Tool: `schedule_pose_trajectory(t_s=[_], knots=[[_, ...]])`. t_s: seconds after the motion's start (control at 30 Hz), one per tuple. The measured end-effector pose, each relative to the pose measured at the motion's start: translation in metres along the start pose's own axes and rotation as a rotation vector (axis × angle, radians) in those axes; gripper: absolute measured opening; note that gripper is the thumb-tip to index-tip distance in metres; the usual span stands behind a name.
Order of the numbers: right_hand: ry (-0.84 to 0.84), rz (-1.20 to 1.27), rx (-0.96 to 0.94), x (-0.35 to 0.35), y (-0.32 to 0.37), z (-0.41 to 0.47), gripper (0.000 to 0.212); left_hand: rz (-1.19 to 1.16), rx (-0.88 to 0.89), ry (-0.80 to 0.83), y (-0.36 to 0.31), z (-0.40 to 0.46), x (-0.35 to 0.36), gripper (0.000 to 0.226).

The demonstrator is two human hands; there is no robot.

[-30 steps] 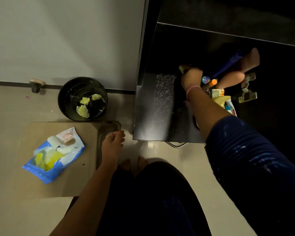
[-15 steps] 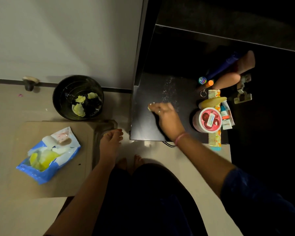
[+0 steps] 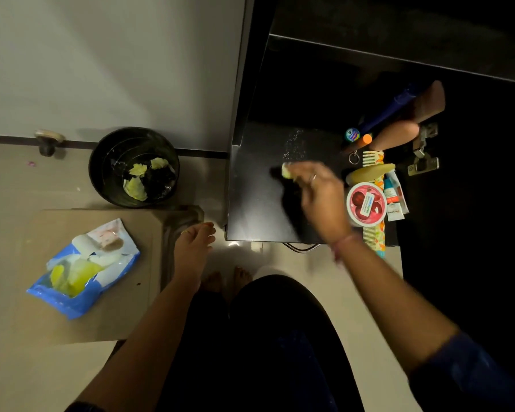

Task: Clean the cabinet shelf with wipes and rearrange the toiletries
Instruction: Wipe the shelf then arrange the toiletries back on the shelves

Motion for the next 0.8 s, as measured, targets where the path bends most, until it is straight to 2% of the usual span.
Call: schedule_pose_trajectory(t_s=[0.07,0.13,0.23,0.33,0.43,0.53,0.6,0.7,0.8], knots=[[-0.072,-0.068,0.167,-0.005,-0.029,0.053,0.044,-0.003,-0.009,-0.002,0.002,-0.001,0.002,0.014],[-0.018,-0.192,0.298,0.006,-0.064,0.092,0.043,-0.022,-0.011,0.011,0.000,-0.002,0.007,0.015],[0.097,-0.368,0.387,0.029,-0.095,0.115,0.038,-0.043,-0.012,0.044,0.000,-0.002,0.013,0.015],[0.120,-0.415,0.417,0.043,-0.088,0.108,0.034,-0.044,-0.011,0.057,0.003,-0.002,0.014,0.015],[0.171,-0.349,0.344,0.055,-0.064,0.077,0.029,-0.043,-0.023,0.062,0.007,-0.001,0.014,0.017],[0.257,-0.298,0.069,0.055,-0.027,0.009,0.037,-0.067,-0.027,0.072,0.006,-0.001,0.017,0.019],[0.282,-0.205,-0.022,0.044,-0.010,-0.043,0.043,-0.092,-0.027,0.063,0.001,0.000,0.018,0.017],[0.395,-0.133,-0.018,0.033,-0.006,-0.111,0.041,-0.068,-0.017,0.054,-0.003,-0.002,0.021,0.018],[0.470,-0.151,-0.038,0.020,0.002,-0.137,0.043,-0.047,0.000,0.048,-0.004,-0.006,0.024,0.023]])
Point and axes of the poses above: each hand's wrist, its own z-axis towards the middle knuckle, its own x-axis out of the palm, y = z × x, the point moved 7 cm from there along z, towards the middle knuckle, and after that the axes turned 12 degrees about -y, right-handed, at the moved point
